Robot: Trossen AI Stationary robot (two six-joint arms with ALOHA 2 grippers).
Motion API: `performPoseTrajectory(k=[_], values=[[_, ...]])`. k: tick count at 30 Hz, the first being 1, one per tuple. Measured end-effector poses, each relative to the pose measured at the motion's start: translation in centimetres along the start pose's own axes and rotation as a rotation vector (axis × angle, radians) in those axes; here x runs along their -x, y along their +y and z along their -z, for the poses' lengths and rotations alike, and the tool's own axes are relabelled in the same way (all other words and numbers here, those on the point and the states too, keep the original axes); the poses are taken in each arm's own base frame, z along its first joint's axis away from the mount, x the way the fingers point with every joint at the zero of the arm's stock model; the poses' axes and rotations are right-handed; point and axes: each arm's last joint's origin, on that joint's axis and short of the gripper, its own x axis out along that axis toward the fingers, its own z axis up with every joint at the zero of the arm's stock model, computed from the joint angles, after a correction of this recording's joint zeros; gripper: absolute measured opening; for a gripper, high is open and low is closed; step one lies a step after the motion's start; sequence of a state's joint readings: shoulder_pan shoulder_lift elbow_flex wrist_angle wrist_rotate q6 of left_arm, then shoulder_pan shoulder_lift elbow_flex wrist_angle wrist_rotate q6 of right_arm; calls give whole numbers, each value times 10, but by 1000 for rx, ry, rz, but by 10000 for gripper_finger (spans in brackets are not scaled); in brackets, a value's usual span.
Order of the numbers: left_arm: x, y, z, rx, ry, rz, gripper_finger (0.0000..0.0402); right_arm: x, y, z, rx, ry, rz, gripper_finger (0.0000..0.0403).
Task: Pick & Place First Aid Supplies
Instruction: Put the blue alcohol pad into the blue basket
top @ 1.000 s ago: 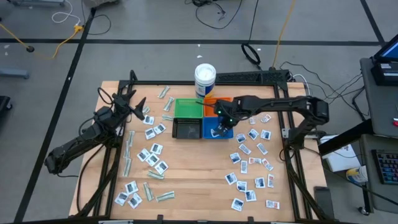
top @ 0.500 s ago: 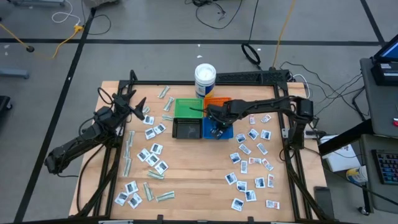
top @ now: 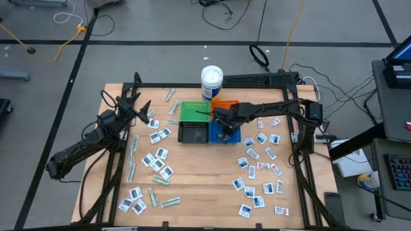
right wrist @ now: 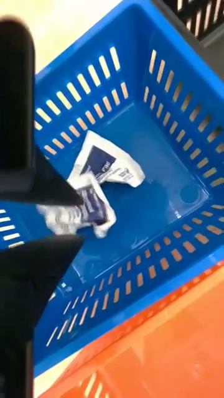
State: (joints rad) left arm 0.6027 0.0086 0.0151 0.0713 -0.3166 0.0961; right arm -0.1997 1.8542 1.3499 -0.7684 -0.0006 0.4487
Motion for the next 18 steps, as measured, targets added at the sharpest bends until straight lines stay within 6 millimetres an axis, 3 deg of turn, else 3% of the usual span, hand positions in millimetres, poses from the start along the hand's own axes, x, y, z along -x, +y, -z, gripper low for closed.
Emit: performPoseTrajectory(k=[7,18], values=[[0,0,0,0,0,0,308,19,-4,2,-110,-31,-18,171],[0,0,0,0,0,0,308,43,-10,14,-355,8,9,161]])
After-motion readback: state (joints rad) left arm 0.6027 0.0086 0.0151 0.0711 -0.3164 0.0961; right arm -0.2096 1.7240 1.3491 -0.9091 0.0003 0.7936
